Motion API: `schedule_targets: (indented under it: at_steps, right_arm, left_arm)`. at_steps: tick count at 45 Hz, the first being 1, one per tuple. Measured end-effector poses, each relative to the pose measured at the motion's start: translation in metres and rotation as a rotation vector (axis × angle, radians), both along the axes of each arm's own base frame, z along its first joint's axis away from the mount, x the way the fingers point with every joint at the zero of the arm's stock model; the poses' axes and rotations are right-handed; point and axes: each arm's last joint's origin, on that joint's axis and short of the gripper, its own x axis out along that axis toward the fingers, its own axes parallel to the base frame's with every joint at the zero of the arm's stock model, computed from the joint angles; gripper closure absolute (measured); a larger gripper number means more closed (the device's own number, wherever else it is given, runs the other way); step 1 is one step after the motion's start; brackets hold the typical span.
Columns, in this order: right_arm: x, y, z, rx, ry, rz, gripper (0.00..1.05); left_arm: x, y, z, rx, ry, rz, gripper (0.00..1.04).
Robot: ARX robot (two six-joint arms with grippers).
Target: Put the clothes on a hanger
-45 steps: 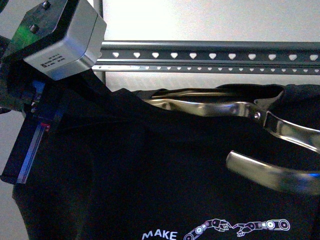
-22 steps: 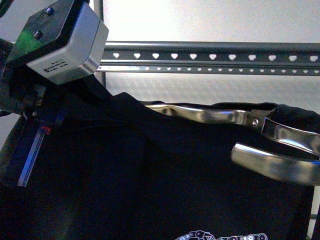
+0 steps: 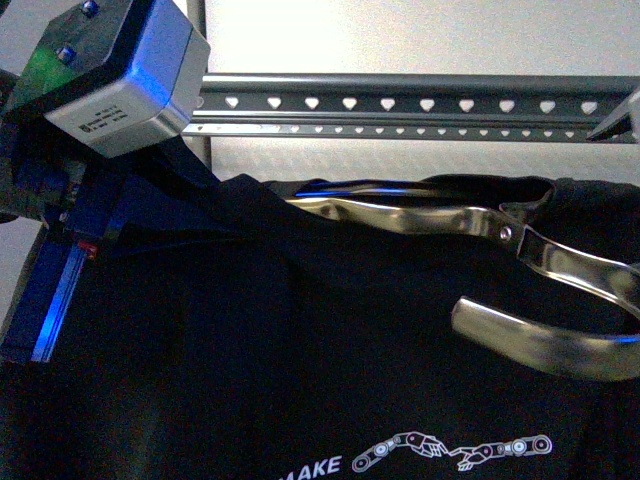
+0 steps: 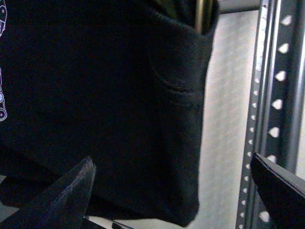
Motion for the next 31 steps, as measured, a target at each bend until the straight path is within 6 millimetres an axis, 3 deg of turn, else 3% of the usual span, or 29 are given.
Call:
schedule_targets:
  at_steps: [9,17,31]
  right_arm:
    - [0.031,0.012,-0.012,0.018,0.033,-0.015,0.08]
    - [0.054,0.018,-0.004,0.091,-0.026,-0.029,0.38]
    - [0.053,0.003,-0.009,0.162,-0.001,-0.055,0.81]
  left_arm:
    - [0.000,0.000,0.000,0.000,0.000,0.000,1.00]
    - [0.000,0.000,0.000,0.001,0.000,0.001,1.00]
    - [0.000,0.000,0.000,-0.003,0.002,-0.001,1.00]
